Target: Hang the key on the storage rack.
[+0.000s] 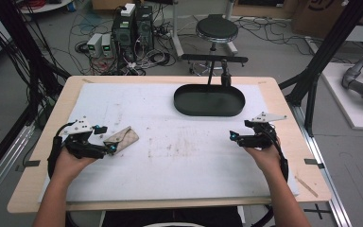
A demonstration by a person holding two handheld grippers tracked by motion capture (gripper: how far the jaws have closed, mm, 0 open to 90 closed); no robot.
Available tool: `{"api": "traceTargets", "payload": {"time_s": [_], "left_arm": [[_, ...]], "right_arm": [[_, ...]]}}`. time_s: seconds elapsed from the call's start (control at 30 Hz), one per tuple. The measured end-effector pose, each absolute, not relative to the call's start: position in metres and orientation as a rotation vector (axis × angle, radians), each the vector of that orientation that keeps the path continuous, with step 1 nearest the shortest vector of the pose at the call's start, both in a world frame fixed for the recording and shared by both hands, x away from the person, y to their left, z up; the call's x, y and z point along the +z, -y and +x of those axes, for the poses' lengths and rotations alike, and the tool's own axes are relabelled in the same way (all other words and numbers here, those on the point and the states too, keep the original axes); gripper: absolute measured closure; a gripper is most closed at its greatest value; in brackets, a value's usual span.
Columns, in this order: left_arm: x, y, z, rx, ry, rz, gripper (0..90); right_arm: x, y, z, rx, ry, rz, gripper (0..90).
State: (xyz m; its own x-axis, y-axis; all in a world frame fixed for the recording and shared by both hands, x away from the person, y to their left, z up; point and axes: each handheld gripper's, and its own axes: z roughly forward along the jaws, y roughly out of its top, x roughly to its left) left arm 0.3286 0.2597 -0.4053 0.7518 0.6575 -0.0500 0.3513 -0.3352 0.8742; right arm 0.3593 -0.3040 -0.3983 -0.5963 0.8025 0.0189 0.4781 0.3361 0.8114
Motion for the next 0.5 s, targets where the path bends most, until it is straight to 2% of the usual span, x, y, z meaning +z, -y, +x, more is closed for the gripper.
{"api": "traceTargets", "payload": {"time_s": [0.5], "left_arm": [[-0.41, -0.255, 0.331, 0.357, -0.752, 1.962, 18.4]], "right_arm": [[-0.411, 0.316, 0.355, 1.172, -2.193, 1.159, 17.7]]}}
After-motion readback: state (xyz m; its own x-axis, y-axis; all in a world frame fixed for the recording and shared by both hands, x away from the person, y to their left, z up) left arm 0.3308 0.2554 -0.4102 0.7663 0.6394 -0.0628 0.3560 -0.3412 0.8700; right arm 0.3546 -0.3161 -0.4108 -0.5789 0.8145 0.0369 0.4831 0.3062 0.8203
